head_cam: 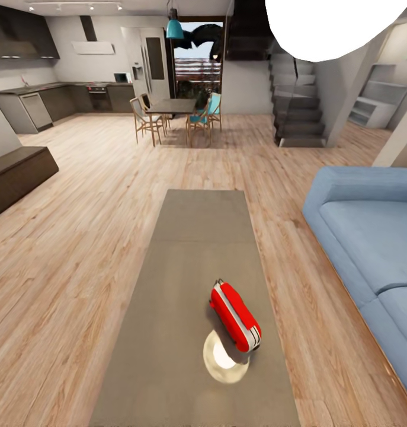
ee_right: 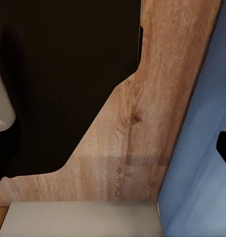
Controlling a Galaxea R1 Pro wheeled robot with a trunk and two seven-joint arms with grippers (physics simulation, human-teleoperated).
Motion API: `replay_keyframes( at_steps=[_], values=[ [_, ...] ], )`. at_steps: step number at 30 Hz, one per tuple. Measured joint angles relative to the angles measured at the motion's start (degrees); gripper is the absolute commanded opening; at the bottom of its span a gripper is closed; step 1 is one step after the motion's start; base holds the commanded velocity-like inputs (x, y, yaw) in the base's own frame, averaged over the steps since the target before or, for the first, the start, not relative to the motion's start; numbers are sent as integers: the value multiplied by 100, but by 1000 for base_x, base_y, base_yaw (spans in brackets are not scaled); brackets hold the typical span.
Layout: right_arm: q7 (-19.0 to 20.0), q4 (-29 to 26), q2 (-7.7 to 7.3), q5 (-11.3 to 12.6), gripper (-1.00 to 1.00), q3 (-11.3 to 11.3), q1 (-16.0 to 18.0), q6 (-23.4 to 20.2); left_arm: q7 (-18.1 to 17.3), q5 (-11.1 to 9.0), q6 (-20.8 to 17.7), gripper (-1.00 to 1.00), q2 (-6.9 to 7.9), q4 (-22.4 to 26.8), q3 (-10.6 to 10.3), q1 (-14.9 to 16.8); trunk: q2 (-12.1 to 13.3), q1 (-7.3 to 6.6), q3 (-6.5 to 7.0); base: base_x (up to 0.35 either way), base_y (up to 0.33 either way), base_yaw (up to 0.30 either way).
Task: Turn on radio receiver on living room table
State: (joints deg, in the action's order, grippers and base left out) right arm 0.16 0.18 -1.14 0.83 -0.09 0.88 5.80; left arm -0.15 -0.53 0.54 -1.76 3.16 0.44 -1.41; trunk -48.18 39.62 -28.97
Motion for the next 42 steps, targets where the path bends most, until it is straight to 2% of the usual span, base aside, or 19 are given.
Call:
replay_keyframes(
  at_steps=[42],
  values=[
    [19, -1, 0, -2, 100, 0, 0, 0, 1, 0, 7, 100, 3, 0, 0, 0, 0, 0, -382, 0, 0, 0]
  ],
)
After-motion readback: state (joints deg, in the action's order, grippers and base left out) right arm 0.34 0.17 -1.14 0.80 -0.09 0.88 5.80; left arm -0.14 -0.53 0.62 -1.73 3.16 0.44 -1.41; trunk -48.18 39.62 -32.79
